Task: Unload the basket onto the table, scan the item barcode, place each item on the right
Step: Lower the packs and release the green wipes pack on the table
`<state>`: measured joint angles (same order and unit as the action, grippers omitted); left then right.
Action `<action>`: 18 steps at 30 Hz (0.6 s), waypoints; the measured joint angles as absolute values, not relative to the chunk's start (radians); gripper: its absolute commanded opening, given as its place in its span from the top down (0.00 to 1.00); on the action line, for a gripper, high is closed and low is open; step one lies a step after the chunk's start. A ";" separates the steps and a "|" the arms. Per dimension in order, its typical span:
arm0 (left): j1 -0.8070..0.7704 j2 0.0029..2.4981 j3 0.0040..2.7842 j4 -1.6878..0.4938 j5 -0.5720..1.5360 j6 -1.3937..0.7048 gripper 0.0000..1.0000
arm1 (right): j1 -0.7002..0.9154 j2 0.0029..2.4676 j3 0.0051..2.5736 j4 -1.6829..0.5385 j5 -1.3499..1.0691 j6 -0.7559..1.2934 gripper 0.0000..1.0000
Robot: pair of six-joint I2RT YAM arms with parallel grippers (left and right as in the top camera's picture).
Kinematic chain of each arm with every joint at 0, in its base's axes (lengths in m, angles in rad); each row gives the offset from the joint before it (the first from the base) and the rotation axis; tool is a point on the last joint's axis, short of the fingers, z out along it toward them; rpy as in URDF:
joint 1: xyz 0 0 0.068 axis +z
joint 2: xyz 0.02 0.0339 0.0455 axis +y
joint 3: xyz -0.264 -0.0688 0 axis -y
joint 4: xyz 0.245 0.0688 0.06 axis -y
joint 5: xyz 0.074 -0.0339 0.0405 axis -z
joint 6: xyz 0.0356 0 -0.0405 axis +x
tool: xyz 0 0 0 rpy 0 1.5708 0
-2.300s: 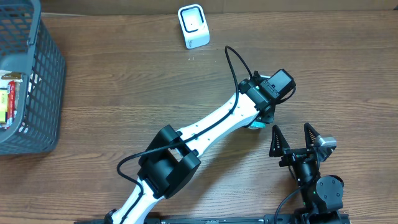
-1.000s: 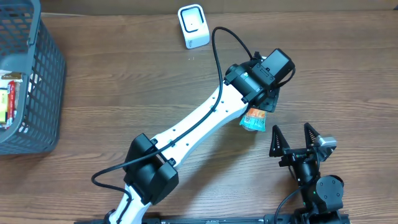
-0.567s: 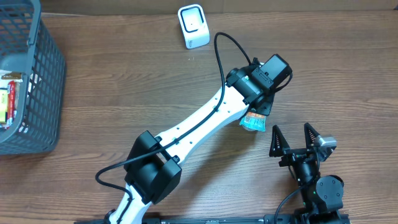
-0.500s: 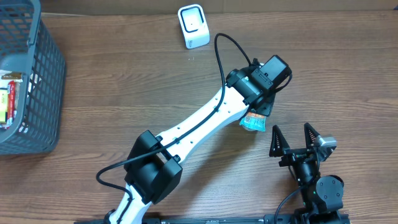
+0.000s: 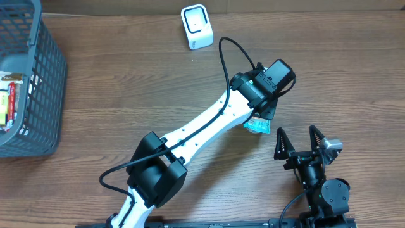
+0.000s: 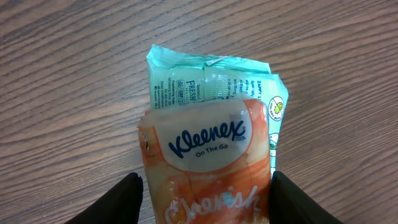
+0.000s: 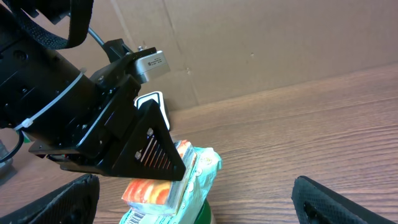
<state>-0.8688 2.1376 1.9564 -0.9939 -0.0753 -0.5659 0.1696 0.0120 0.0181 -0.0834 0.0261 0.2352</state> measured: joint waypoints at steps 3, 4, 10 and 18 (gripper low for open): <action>-0.869 2.146 1.956 -0.993 -0.075 -0.566 0.52 | 0.170 0.012 0.018 -0.083 0.027 0.235 0.00; -0.869 2.152 1.956 -0.993 -0.075 -0.566 0.56 | 0.170 0.012 0.018 -0.084 0.027 0.236 0.00; -0.869 2.173 1.956 -0.988 -0.073 -0.567 0.80 | 0.170 0.012 0.018 -0.083 0.026 0.235 0.00; -0.855 2.177 2.001 -1.055 -0.075 -0.566 0.83 | 0.170 0.012 0.018 -0.084 0.026 0.235 0.00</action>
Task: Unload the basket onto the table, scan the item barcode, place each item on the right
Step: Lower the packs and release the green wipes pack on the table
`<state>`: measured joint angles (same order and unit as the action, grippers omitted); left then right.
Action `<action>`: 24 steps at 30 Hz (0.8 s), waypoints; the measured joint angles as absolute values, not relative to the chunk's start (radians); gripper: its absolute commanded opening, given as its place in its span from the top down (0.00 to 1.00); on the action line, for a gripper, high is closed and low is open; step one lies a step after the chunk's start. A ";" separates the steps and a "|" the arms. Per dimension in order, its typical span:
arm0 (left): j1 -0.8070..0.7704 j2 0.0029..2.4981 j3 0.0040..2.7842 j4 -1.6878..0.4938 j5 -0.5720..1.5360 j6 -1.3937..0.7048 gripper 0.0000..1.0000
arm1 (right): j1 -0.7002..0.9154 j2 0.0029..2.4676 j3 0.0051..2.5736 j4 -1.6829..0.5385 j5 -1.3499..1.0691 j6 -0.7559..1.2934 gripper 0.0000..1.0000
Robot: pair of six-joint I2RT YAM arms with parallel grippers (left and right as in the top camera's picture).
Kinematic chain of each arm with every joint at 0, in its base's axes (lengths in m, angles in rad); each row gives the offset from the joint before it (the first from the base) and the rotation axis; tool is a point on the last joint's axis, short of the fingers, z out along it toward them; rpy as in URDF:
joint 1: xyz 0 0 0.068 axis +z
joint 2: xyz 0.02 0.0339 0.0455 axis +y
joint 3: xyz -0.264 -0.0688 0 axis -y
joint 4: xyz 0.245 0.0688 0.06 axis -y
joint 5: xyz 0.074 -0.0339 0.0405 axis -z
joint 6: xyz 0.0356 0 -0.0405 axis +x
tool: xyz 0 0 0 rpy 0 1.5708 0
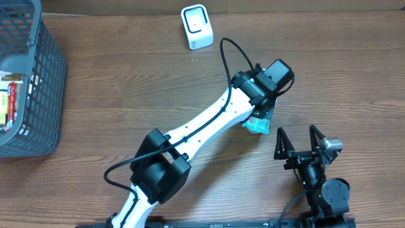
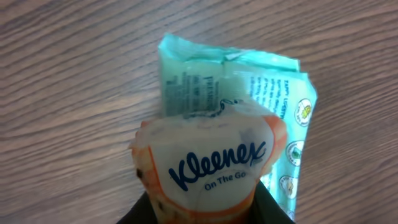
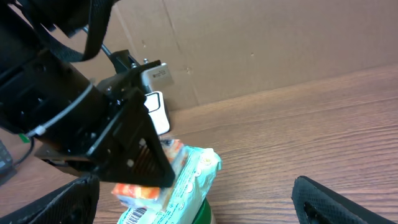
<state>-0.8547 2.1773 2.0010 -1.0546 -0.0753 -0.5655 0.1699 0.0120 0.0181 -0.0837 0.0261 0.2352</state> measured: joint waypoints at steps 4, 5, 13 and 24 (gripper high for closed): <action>-0.840 2.179 2.053 -1.113 -0.076 -0.562 0.90 | 0.170 0.012 0.018 -0.083 0.026 0.236 0.00; -0.834 2.179 2.067 -1.128 -0.078 -0.554 0.92 | 0.170 0.012 0.018 -0.083 0.026 0.236 0.00; -0.767 2.179 2.108 -1.295 -0.183 -0.518 0.85 | 0.170 0.012 0.018 -0.083 0.026 0.235 0.00; -0.691 2.179 2.003 -1.325 -0.289 -0.523 0.75 | 0.170 0.012 0.018 -0.083 0.027 0.236 0.00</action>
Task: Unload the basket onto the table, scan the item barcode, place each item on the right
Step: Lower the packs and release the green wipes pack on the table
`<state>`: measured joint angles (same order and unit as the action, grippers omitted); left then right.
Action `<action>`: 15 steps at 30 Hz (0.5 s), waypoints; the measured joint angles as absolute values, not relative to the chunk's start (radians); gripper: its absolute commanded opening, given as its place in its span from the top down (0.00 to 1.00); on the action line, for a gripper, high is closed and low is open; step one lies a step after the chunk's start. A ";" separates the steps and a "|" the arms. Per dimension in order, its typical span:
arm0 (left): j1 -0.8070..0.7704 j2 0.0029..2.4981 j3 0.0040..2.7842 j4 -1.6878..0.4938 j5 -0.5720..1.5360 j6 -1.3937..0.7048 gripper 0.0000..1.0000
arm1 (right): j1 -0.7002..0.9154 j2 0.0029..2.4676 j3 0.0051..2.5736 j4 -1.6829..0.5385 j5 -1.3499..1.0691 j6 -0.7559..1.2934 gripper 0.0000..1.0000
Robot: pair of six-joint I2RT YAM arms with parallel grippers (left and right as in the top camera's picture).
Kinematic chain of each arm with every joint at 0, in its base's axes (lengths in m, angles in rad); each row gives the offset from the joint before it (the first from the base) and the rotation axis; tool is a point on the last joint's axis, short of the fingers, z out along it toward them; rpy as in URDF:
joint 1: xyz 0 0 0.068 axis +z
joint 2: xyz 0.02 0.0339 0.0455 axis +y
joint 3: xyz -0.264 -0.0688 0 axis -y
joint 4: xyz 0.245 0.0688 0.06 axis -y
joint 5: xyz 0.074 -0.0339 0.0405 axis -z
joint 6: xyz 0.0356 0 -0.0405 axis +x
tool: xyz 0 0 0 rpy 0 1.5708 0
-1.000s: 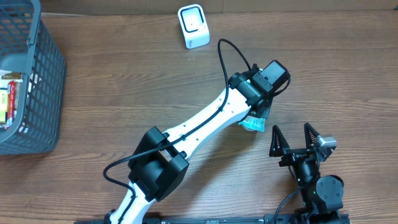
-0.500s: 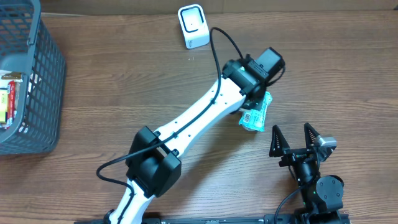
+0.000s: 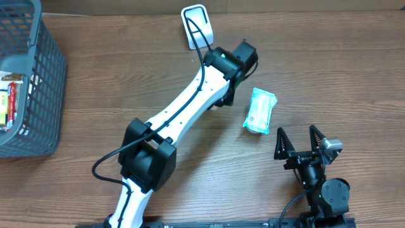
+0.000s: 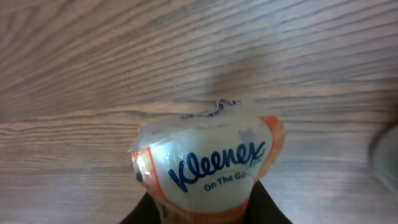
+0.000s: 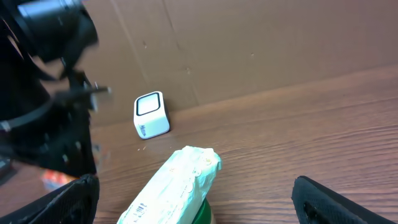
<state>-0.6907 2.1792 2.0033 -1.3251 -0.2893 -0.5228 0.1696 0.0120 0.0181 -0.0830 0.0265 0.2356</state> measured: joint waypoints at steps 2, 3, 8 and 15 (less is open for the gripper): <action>-0.694 2.181 1.941 -1.287 -0.290 -0.524 0.73 | 0.170 0.012 0.018 -0.083 0.026 0.236 0.00; -0.694 2.181 1.913 -1.267 -0.289 -0.524 0.73 | 0.170 0.012 0.018 -0.083 0.026 0.235 0.00; -0.694 2.194 1.810 -1.201 -0.258 -0.524 0.71 | 0.170 0.012 0.018 -0.083 0.027 0.235 0.00; -0.694 2.198 1.794 -1.200 -0.220 -0.522 0.30 | 0.170 0.012 0.018 -0.083 0.027 0.235 0.00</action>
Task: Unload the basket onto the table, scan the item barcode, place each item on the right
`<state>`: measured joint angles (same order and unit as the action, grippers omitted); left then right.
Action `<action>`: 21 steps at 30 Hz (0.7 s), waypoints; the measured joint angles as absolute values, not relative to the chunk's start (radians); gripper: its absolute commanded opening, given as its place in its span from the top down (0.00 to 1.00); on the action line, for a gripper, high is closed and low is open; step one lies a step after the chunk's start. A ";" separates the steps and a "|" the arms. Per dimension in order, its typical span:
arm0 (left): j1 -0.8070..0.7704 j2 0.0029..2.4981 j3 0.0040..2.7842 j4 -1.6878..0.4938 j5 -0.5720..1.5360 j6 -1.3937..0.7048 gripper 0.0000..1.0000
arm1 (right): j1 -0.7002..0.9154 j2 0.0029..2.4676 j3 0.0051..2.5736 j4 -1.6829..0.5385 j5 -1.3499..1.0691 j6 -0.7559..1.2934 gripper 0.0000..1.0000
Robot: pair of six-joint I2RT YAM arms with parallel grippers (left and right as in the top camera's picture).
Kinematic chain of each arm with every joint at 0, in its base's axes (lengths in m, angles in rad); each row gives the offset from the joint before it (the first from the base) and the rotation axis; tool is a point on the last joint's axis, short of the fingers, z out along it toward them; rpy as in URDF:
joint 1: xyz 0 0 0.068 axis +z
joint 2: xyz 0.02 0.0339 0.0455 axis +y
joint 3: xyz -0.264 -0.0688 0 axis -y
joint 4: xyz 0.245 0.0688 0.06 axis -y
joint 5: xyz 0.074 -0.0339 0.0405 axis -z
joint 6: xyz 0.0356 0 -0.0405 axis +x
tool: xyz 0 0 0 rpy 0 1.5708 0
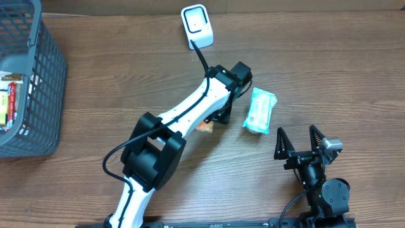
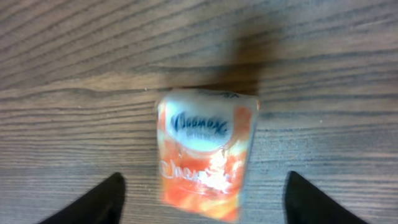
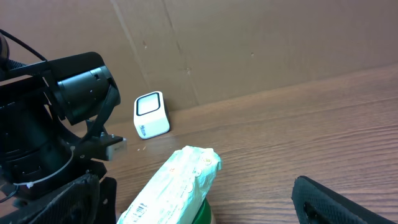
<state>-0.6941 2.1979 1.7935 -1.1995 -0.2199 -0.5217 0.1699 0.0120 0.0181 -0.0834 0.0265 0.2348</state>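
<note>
An orange Kleenex tissue packet (image 2: 206,149) lies on the wood below my left gripper (image 2: 202,208), whose black fingers (image 2: 102,202) stand wide apart on either side, not touching it. In the overhead view only an orange corner of the packet (image 1: 204,127) shows beside the left gripper (image 1: 219,116). The white barcode scanner (image 1: 197,26) stands at the table's far edge. My right gripper (image 1: 297,140) rests open near the front edge, holding nothing.
A mint-green wipes pack (image 1: 260,109) lies just right of the left gripper; the right wrist view shows the wipes pack (image 3: 174,183) close up. A grey basket (image 1: 44,76) holding several items stands at the far left. A cardboard wall (image 3: 261,43) backs the table.
My left gripper was shut on the Kleenex packet, close to the scanner. Now it is open nearer the table's middle, and the packet lies loose on the wood beneath it.
The left gripper stood open around the Kleenex packet, which lay on the green wipes pack. Then it was shut on the packet, then held it up near the scanner. Now the packet lies on the table left of the wipes pack. The right arm stayed still.
</note>
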 measured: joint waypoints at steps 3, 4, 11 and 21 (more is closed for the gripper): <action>-0.694 2.198 1.794 -1.201 -0.209 -0.513 0.30 | 0.170 0.012 0.018 -0.083 0.027 0.236 0.00; -0.694 2.198 1.796 -1.208 -0.201 -0.507 0.29 | 0.170 0.012 0.018 -0.083 0.027 0.235 0.00; -0.665 2.198 1.993 -1.311 -0.105 -0.461 0.24 | 0.170 0.012 0.018 -0.084 0.026 0.235 0.00; -0.697 2.186 2.122 -1.188 0.081 -0.377 0.02 | 0.170 0.012 0.018 -0.083 0.027 0.235 0.00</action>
<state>-0.6968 2.1864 2.1216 -1.1877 0.0807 -0.3775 0.1699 0.0120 0.0181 -0.0834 0.0265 0.2352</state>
